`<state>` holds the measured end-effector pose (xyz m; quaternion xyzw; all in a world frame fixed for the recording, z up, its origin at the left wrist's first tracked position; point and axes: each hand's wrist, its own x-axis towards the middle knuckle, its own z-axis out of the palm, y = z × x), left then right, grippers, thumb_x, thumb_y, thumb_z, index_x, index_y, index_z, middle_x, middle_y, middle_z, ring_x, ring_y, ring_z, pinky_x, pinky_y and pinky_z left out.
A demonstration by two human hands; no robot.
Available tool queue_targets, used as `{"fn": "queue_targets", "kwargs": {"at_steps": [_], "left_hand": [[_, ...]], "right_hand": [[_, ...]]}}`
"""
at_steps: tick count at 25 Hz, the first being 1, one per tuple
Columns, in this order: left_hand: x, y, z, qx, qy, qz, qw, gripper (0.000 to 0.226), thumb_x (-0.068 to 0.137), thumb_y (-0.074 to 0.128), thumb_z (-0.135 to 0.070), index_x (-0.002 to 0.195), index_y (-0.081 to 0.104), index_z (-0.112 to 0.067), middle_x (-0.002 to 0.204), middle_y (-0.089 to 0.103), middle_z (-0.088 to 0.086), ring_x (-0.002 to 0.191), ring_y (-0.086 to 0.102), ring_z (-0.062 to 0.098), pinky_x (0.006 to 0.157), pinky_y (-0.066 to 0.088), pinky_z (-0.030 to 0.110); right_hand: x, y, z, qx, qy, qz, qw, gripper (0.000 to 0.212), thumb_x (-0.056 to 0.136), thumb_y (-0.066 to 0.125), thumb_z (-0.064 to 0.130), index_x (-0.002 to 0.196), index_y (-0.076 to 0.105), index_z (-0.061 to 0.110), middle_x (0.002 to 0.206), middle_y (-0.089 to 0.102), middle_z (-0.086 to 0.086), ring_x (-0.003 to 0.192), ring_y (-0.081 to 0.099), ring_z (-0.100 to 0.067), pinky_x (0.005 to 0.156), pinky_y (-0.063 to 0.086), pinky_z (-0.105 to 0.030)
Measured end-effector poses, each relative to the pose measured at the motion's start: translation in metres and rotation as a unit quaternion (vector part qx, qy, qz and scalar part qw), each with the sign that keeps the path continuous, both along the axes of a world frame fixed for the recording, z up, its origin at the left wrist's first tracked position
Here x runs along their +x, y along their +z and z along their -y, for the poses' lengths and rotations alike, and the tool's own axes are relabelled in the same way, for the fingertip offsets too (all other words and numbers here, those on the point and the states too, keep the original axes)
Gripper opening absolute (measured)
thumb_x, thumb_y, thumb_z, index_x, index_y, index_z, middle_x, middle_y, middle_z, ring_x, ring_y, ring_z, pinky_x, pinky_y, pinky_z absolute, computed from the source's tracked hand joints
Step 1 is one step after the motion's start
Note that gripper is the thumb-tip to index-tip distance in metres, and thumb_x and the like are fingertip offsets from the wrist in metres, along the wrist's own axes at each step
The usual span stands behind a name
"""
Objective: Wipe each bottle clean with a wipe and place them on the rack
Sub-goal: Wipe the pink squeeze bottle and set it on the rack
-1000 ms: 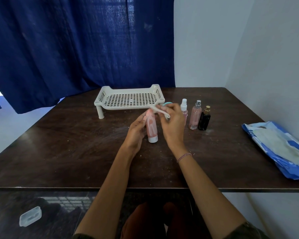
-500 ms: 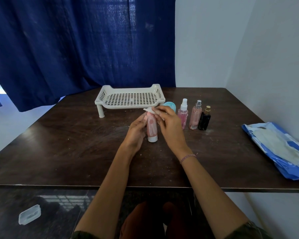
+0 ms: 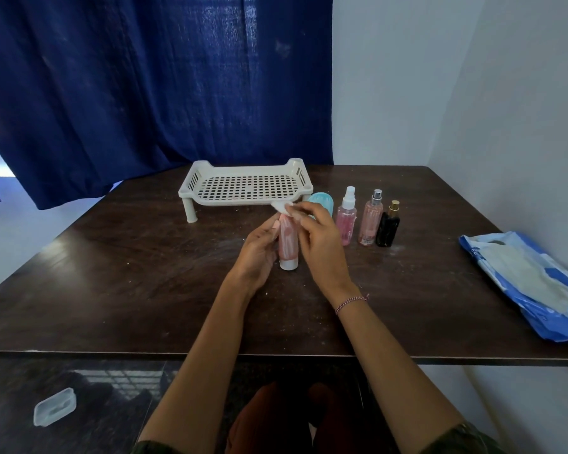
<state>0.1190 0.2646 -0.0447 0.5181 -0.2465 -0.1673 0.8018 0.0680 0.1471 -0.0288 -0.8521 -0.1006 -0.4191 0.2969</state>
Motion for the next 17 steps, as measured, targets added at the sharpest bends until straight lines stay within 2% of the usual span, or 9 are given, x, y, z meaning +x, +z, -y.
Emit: {"fn": "queue_targets", "kwargs": {"at_steps": [3,5,8,10,13,15,17], "left_hand": [[0.001,0.0009,-0.0001,0.003,-0.009,0.002,1.0,0.041,0.1,0.033,-0.016,0.139,0.043,-0.01,0.134,0.054,0.013,0.122,0.052,0.024,0.103,0.042,0.042],[0.0017,-0.0005,-0.0011,-0.004,0.001,0.0,1.0,0.038,0.099,0.035,-0.016,0.135,0.048,-0.012,0.128,0.058,0.01,0.117,0.056,0.021,0.099,0.046,0.039],[0.0026,-0.0036,-0.0006,-0.007,0.032,-0.003,0.999,0.033,0.098,0.037,-0.012,0.125,0.055,-0.016,0.115,0.064,0.006,0.105,0.061,0.015,0.09,0.05,0.034],[0.0019,-0.0038,0.0016,0.009,0.05,0.002,0.999,0.032,0.099,0.037,-0.012,0.126,0.055,-0.015,0.113,0.066,0.003,0.105,0.062,0.015,0.088,0.052,0.03],[-0.0002,-0.0017,0.0025,0.019,0.043,0.027,0.999,0.03,0.099,0.04,-0.016,0.12,0.058,-0.025,0.114,0.068,-0.003,0.108,0.062,0.013,0.086,0.052,0.026],[-0.0005,0.0001,0.0009,0.018,0.047,0.033,0.998,0.032,0.098,0.042,-0.014,0.122,0.057,-0.029,0.119,0.066,-0.004,0.112,0.061,0.012,0.088,0.052,0.026],[0.0004,0.0009,-0.0018,0.016,0.058,0.034,0.998,0.036,0.098,0.042,-0.014,0.126,0.053,-0.032,0.124,0.062,-0.004,0.115,0.059,0.011,0.092,0.051,0.028]], "right_hand": [[0.0009,-0.0014,-0.0018,0.009,-0.02,-0.014,1.0,0.037,0.088,0.056,-0.001,0.125,0.056,0.003,0.123,0.056,-0.015,0.118,0.05,-0.021,0.104,0.037,-0.022],[-0.0016,-0.0016,-0.0037,-0.012,-0.001,0.002,1.0,0.034,0.09,0.054,0.005,0.123,0.057,0.002,0.121,0.056,-0.014,0.117,0.05,-0.019,0.103,0.039,-0.024],[-0.0055,-0.0044,-0.0044,-0.063,0.034,0.031,0.997,0.034,0.09,0.046,0.013,0.12,0.06,0.001,0.118,0.057,-0.014,0.116,0.047,-0.015,0.105,0.036,-0.022],[-0.0033,-0.005,-0.0031,-0.033,0.026,0.032,0.999,0.031,0.09,0.051,0.007,0.119,0.061,0.001,0.118,0.058,-0.014,0.115,0.048,-0.014,0.105,0.036,-0.022],[-0.0006,-0.0047,-0.0045,0.034,-0.007,0.03,0.999,0.029,0.089,0.056,0.001,0.118,0.061,0.001,0.118,0.059,-0.012,0.115,0.048,-0.011,0.104,0.035,-0.015],[-0.0016,-0.0059,-0.0056,0.024,0.005,0.029,0.999,0.03,0.089,0.057,0.001,0.119,0.06,0.002,0.119,0.059,-0.012,0.114,0.048,-0.009,0.104,0.035,-0.014],[-0.004,-0.0085,-0.006,0.001,0.025,0.026,0.999,0.03,0.089,0.057,0.003,0.119,0.06,0.001,0.118,0.06,-0.012,0.113,0.052,-0.013,0.102,0.04,-0.019]]}}
